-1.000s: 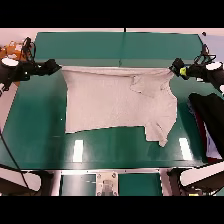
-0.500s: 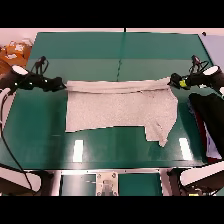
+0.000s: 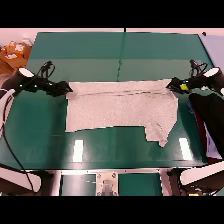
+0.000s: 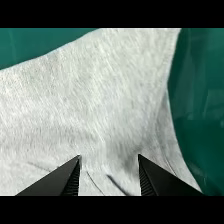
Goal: Fold the shirts.
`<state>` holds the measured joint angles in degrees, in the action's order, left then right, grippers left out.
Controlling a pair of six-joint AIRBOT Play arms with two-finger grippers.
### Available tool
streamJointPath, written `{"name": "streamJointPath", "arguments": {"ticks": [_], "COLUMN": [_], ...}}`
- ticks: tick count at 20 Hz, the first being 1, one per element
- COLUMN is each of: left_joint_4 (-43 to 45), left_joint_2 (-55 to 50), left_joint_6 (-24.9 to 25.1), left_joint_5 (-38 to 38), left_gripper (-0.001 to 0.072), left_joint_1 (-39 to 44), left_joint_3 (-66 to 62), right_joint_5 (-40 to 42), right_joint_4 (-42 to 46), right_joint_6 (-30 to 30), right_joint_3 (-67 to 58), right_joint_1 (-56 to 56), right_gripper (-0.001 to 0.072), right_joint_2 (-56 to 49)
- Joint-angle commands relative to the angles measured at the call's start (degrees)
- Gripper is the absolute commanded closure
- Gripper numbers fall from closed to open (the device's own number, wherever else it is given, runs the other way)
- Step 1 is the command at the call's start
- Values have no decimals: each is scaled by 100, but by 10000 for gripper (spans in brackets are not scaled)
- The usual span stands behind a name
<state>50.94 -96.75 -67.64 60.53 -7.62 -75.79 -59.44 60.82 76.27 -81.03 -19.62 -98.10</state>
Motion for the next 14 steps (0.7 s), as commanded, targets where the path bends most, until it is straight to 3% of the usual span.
{"name": "streamJointPath", "arguments": {"ticks": [1, 2, 3, 5, 8, 11, 14], "left_joint_4": [444, 433, 409, 481, 671, 675, 667], "left_joint_2": [9, 9, 15, 216, 1204, 2933, 4441], "left_joint_6": [-752, -933, -927, -1012, -907, -863, -1493], "left_joint_5": [1523, 2050, 2483, 2752, 2282, 1340, 267], "left_gripper": [171, 395, 681, 690, 691, 691, 687], "left_joint_1": [-363, -551, -675, -748, -490, -46, 555], "left_joint_3": [-529, -739, -879, -835, 262, 2472, 4400], "right_joint_5": [-1241, -1443, -1646, -1821, -1768, -1539, -1185], "right_joint_4": [136, 136, 138, 151, 752, 1447, 1394], "right_joint_6": [317, 350, 354, 376, 741, 1388, 1484], "right_joint_3": [-444, -439, -354, 192, 1547, 3080, 4301], "right_joint_1": [-422, -560, -680, -861, -997, -1084, -1080], "right_gripper": [353, 435, 542, 700, 700, 701, 700], "right_joint_2": [133, 247, 407, 905, 1971, 3359, 4437]}}
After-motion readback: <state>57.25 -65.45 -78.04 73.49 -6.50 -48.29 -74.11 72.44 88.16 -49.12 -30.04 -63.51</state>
